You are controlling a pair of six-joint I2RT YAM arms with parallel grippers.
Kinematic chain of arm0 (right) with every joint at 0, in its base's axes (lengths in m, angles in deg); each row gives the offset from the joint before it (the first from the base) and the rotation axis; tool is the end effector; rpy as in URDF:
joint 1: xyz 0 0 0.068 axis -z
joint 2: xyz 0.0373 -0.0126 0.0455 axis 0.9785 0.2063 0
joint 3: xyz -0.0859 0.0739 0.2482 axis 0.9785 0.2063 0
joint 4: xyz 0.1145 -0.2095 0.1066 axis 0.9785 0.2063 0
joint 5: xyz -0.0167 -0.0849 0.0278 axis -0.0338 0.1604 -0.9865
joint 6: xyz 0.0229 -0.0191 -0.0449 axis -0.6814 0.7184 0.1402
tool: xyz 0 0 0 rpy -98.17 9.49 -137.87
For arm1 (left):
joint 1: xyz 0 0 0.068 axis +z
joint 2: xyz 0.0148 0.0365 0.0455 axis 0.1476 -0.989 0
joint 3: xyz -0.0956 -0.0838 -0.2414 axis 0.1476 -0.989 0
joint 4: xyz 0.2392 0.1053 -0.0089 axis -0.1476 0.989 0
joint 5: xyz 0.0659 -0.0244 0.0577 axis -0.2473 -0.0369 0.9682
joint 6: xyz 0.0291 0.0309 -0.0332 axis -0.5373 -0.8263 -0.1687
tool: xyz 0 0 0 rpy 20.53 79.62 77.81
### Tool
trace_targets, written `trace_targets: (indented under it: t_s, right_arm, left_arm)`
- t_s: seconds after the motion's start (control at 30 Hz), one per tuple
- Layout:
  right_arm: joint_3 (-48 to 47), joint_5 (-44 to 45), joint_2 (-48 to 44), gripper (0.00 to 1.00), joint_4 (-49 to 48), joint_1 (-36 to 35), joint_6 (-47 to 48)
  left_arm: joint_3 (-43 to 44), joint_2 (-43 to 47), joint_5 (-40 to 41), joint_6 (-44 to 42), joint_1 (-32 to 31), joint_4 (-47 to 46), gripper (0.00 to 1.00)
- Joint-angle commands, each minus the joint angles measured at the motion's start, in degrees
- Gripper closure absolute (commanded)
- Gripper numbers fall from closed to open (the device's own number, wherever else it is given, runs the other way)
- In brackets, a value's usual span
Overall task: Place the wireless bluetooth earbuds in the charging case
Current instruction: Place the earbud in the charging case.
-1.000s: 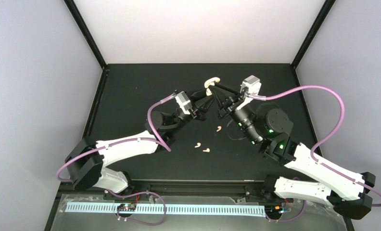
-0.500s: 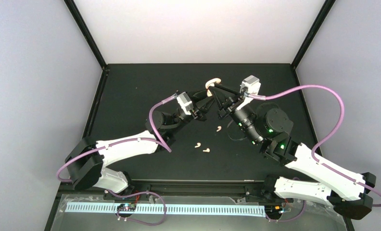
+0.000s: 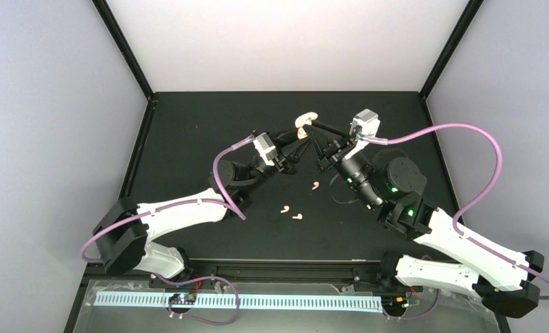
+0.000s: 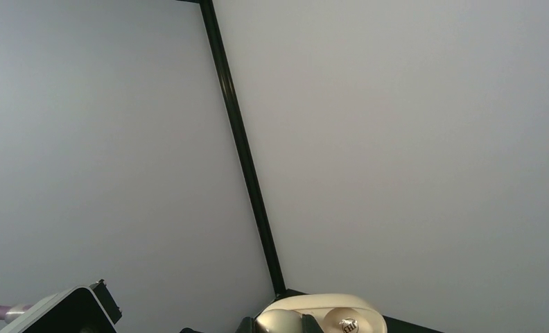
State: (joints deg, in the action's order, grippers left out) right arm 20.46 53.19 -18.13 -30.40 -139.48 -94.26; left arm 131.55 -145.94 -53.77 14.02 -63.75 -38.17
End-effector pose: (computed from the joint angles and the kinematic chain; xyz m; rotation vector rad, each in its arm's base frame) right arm 0.1033 0.1617 0.4528 -0.2531 1.2886 0.8153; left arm 0.1687 -0.2497 0.3698 0.5317 0.7813 -0.9367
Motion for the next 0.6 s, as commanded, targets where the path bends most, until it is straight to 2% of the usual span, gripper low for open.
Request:
trace_targets:
  t_s: [0.0, 0.57]
  right_arm:
    - [-0.02, 0.72, -0.69, 0.9, 0.79, -0.4, -0.44]
    - [-0.79, -0.47, -0.16, 0.9, 1.88, -0.4, -0.98]
  left_arm:
    - [2.04, 1.4, -1.16, -0.43, -0.46, -2.44, 0.98]
    - [0.98, 2.12, -2.83, -1.94, -0.55, -2.23, 0.98]
